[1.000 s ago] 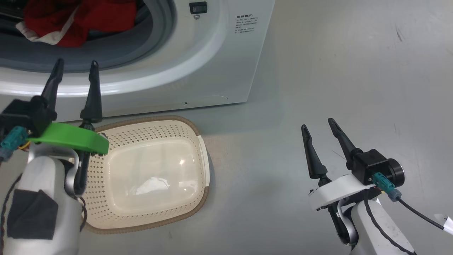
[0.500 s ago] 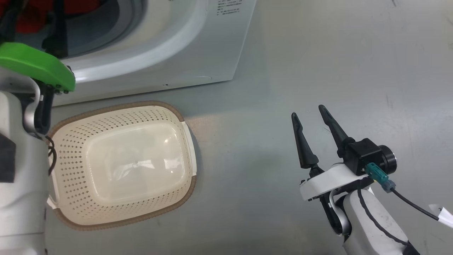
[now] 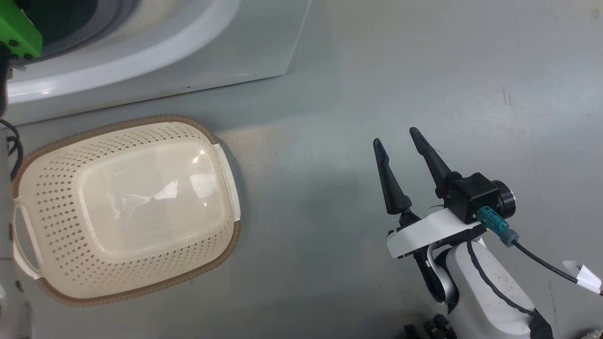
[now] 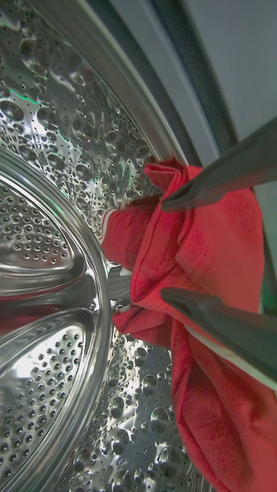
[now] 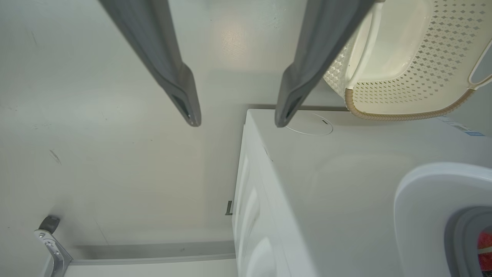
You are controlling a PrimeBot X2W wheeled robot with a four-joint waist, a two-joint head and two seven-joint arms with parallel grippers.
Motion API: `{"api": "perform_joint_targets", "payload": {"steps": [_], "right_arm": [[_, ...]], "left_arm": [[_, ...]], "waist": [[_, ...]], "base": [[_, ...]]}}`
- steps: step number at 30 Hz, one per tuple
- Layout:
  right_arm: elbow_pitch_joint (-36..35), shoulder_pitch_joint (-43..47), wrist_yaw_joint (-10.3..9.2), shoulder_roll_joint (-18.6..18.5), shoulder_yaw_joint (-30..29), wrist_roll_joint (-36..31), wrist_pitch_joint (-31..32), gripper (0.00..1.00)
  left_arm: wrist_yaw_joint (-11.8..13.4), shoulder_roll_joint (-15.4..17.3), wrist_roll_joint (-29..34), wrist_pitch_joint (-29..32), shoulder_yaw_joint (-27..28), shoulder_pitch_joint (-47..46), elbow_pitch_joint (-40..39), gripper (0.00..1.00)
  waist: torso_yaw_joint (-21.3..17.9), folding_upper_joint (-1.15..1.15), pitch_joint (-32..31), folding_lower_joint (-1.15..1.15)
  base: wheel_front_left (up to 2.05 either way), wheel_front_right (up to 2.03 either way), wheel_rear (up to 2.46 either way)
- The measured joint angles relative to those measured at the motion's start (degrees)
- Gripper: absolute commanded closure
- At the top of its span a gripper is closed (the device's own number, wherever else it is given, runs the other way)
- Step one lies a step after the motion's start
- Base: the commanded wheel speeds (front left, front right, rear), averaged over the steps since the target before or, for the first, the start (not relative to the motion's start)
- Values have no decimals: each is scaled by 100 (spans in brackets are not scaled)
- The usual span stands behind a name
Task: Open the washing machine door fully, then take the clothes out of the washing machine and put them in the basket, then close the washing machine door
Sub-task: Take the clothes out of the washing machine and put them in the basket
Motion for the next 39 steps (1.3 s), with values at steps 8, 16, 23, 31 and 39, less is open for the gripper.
{"api": "perform_joint_targets", "payload": {"steps": [8, 16, 23, 31, 39], "right_arm": [[19, -57, -47, 0, 89, 62, 0, 0], [14, -91, -103, 0, 141, 124, 0, 0], [20, -183, -151, 0, 144, 167, 0, 0], [76, -282, -160, 0, 49, 167, 0, 0], [185, -309, -203, 0, -35, 122, 0, 0]], "left_arm": [[7, 151, -25, 419, 68, -320, 487, 0], [162, 214, -65, 667, 198, -638, 846, 0], [204, 249, -3, 598, 126, -820, 995, 0], [200, 138, 162, 220, -64, -879, 1188, 100], [149, -145, 212, -454, -185, -866, 1292, 100]], "waist": [[-174, 0, 190, 0], [-284, 0, 351, 0], [-302, 0, 467, 0], [-235, 0, 465, 0], [-61, 0, 307, 0]], "base": [[0, 0, 0], [0, 0, 0], [0, 0, 0], [0, 0, 0], [0, 0, 0]]}}
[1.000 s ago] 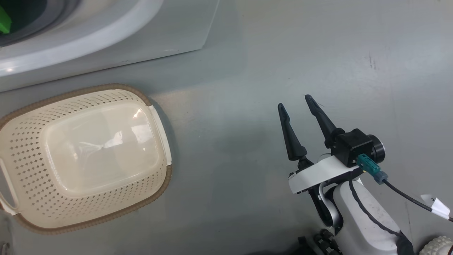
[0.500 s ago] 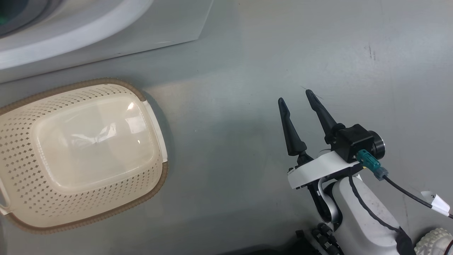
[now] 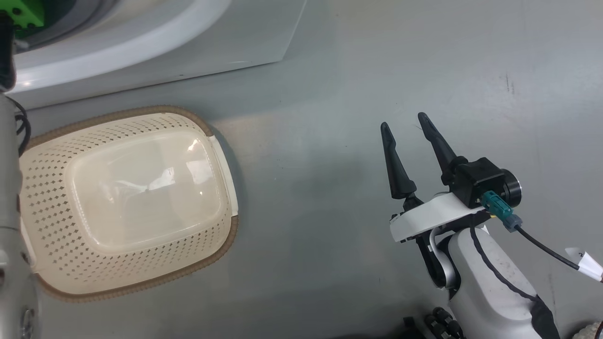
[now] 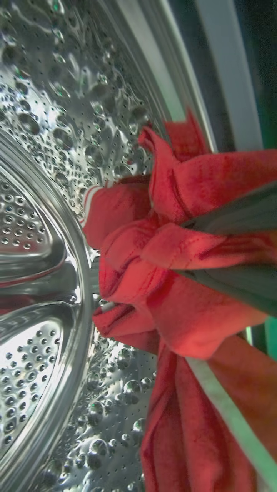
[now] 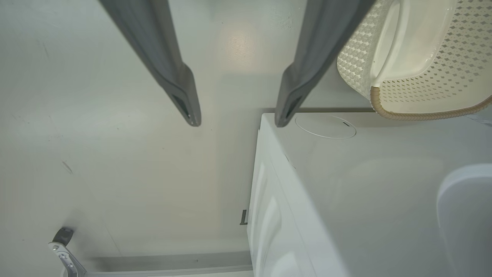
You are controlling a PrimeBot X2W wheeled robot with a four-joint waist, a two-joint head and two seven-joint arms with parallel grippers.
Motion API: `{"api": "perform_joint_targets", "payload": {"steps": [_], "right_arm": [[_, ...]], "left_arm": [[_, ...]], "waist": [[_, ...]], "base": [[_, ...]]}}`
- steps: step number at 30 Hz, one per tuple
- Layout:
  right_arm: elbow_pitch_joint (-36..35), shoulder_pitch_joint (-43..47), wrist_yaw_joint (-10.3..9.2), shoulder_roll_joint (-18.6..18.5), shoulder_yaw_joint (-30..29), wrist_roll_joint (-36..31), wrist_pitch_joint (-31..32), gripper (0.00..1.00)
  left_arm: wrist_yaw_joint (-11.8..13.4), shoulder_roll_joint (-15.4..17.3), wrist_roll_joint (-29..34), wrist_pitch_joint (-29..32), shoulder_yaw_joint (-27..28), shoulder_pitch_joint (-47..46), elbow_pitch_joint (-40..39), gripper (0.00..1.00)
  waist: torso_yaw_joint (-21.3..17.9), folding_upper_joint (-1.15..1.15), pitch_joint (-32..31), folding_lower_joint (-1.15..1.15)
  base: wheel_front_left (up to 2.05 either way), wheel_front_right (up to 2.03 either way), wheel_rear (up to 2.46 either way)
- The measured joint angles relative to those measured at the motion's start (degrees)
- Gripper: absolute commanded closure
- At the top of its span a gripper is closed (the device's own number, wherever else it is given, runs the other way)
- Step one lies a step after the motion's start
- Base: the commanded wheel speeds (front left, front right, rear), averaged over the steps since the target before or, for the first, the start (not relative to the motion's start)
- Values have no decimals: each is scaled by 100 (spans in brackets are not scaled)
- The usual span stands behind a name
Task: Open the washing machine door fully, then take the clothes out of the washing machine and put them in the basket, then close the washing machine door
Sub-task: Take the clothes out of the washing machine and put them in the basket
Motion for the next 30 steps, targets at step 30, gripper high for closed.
{"api": "perform_joint_targets", "payload": {"steps": [30], "right_arm": [[665, 241, 178, -69, -407, -326, 0, 0]], "left_arm": [[-149, -965, -90, -1755, -502, 1574, 424, 100]], "waist": [[807, 0, -1413, -1]], "base": [[0, 0, 0]]}}
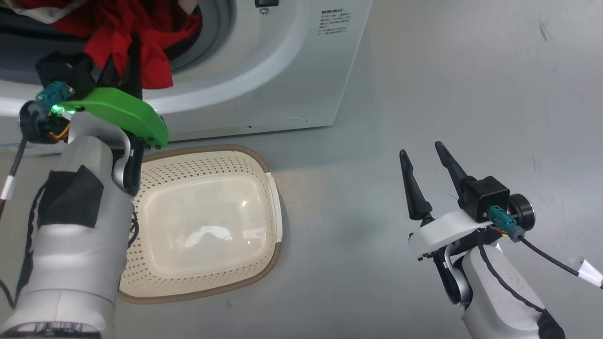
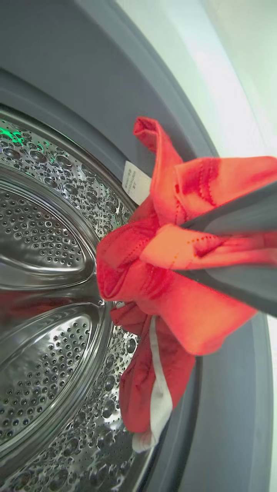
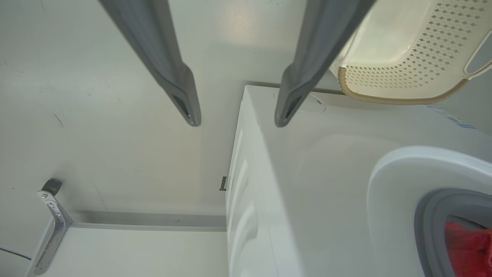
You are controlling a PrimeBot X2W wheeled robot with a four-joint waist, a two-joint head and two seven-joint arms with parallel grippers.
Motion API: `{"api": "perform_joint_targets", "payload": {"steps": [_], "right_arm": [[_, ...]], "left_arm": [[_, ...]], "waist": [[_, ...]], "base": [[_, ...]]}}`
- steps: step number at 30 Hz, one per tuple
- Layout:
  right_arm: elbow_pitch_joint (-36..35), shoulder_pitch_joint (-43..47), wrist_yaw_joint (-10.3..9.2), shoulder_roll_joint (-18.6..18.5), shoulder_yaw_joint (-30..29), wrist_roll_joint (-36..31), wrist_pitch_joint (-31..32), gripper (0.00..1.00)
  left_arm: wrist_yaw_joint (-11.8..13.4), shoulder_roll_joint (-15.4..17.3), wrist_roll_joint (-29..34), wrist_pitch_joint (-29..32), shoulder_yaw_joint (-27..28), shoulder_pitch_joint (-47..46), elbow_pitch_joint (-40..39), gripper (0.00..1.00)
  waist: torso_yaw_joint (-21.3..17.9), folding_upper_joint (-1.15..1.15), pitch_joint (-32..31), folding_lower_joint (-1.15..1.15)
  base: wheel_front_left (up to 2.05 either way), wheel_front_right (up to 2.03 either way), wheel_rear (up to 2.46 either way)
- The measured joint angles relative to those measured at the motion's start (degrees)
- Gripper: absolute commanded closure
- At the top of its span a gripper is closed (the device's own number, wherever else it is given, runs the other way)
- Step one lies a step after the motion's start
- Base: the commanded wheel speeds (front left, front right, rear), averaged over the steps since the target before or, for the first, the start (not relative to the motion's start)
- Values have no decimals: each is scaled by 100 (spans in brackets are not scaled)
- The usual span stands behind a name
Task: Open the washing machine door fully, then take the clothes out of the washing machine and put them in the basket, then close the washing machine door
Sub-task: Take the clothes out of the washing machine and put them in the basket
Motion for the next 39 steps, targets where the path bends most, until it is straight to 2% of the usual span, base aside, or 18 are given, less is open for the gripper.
{"api": "perform_joint_targets", "payload": {"steps": [18, 28, 39], "right_arm": [[171, 397, 190, 3, -78, -10, 0, 0], [202, 483, 252, 4, -141, -59, 0, 0], [196, 478, 290, 4, -155, -122, 0, 0]], "left_arm": [[-5, -64, -277, -8, -75, 1625, 68, 100], [-7, -109, -342, -9, -391, 2481, 265, 100], [-7, -113, -427, 5, -902, 2739, 501, 100]], "waist": [[427, 0, -773, 0], [520, 0, -848, 0], [488, 0, -650, 0]], "base": [[0, 0, 0], [0, 0, 0], [0, 0, 0]]}}
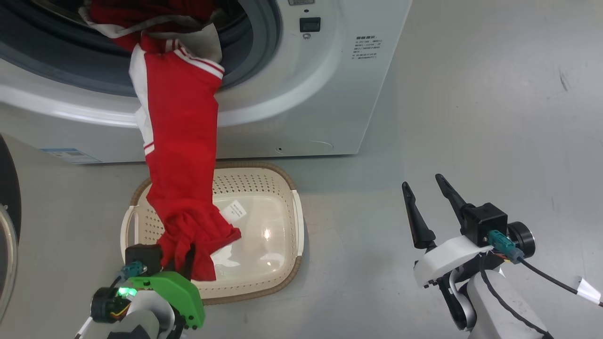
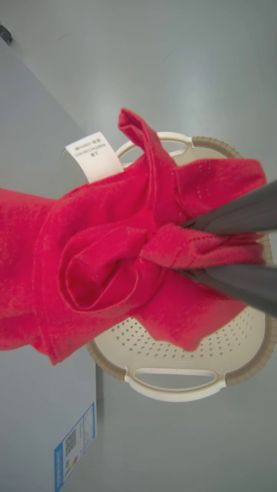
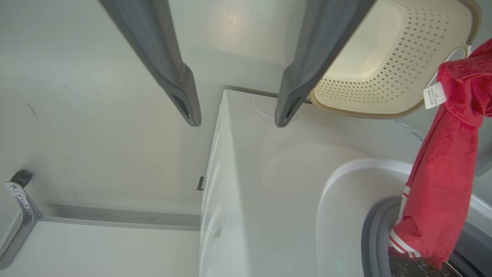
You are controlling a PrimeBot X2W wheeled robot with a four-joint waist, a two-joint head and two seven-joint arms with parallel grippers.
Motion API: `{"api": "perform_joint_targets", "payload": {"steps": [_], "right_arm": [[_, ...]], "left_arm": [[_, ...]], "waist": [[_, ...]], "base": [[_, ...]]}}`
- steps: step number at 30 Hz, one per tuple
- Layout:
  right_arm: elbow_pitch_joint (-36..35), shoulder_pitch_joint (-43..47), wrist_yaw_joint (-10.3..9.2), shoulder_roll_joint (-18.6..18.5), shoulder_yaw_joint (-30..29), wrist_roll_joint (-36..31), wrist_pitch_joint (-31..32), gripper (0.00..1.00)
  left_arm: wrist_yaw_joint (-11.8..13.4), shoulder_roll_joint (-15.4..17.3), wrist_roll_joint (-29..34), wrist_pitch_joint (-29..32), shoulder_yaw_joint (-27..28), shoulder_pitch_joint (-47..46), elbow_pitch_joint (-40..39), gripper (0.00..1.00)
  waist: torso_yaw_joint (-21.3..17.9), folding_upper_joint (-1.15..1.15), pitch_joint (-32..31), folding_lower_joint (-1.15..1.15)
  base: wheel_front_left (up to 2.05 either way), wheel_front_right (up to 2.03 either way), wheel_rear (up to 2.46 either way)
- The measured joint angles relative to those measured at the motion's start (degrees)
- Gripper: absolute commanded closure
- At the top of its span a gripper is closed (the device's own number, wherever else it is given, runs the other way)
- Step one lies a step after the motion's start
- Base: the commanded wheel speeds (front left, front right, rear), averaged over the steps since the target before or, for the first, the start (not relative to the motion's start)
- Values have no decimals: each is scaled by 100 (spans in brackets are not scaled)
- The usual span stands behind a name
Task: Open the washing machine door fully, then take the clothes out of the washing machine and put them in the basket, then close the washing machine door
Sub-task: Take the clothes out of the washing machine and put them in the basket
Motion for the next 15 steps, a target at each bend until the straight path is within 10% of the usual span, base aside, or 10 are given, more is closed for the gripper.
{"api": "perform_joint_targets", "payload": {"steps": [15], "right_arm": [[-125, -155, -1, -1, -118, -86, 0, 0]], "left_arm": [[0, -3, -376, 346, -355, 10, 214, 100]], "waist": [[-87, 0, 479, 0]], "base": [[0, 0, 0]]}}
